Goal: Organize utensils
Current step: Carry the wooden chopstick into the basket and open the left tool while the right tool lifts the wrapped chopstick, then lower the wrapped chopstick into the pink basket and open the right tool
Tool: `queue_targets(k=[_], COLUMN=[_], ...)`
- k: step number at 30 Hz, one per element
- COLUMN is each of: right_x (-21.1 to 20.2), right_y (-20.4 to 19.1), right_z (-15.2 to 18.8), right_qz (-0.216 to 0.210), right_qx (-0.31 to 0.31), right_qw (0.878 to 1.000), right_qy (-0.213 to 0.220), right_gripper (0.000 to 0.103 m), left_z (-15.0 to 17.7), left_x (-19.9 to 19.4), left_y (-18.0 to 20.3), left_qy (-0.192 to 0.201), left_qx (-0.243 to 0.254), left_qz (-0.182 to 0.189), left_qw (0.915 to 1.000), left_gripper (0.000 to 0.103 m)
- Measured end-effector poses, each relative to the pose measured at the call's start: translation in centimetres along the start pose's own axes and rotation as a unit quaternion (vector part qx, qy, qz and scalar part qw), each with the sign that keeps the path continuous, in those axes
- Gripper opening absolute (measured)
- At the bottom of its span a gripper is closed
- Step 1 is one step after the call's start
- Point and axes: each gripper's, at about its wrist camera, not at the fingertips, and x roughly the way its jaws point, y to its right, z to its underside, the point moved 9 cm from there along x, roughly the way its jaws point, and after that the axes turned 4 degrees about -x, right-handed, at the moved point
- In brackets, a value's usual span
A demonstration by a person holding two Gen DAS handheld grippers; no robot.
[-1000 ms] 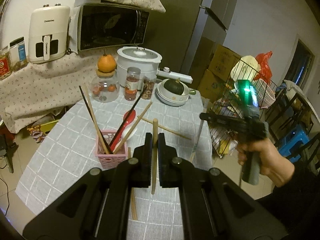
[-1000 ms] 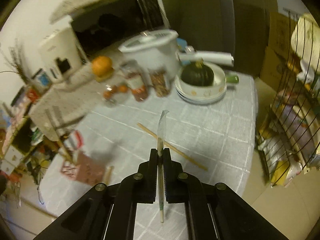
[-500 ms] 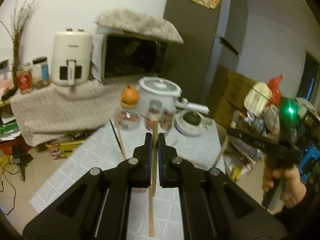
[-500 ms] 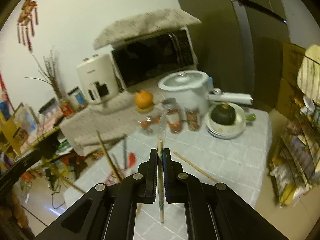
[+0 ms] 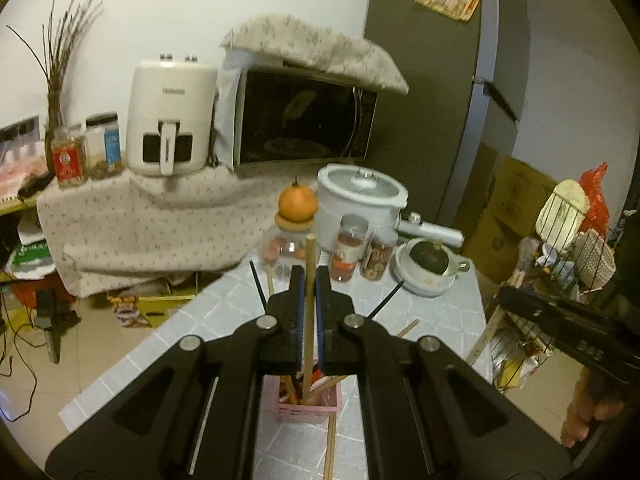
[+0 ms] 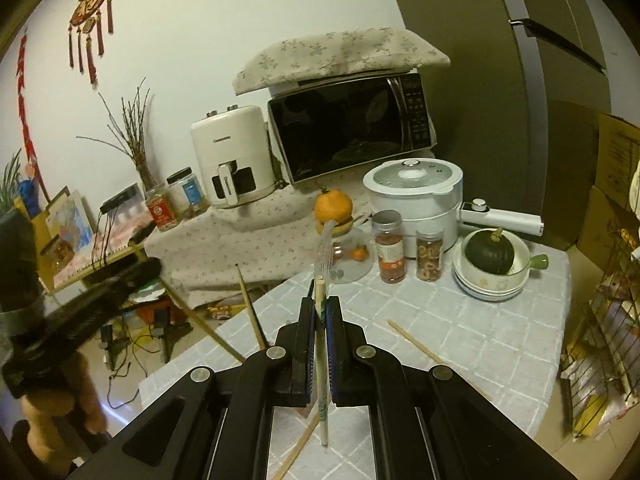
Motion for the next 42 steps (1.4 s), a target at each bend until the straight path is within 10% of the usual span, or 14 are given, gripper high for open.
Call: queue_targets(k=[11,15,19,26,42], right_x=[0.9,1.0,1.2,3.1,10.3], right_y=[-1.6,-2.9,-4.2,-6.3,-8.1], right_z=[0.1,-0.2,-0.9,-2.3,0.6], right_qz=[-0.015,-0.025,-0.035,-0.049,0.005], right_qx=[-0.005,-0.012,-0.015,-0.023,-0.094], right_qw=[1.0,1.0,0.999,0.997,0.995], right_qy=[0.005,0.012,0.027,0.056,0.03], right_gripper=[0.005,0.005,0.005,0.005,0.006], left_z=[2.1,2.1,1.9,4.1,8.4], left_x=[4.3,4.0,3.0,1.5,1.8], left_y=[-1.3,-2.2,-2.5,-5.4,-7.8], left_qy=[-0.059,-0.067,-0.073,-0.127,-0.209], left_qx=[-0.002,-0.041,-0.053,-0.031,-0.026], left_qz=[-0.016,-0.004,-0.002,-0.095,-0.103], left_qw=[0.9981,0.9969,0.9959,0.9868,0.9722], left_gripper=[0.007,0.035,0.041,0.062,0.065])
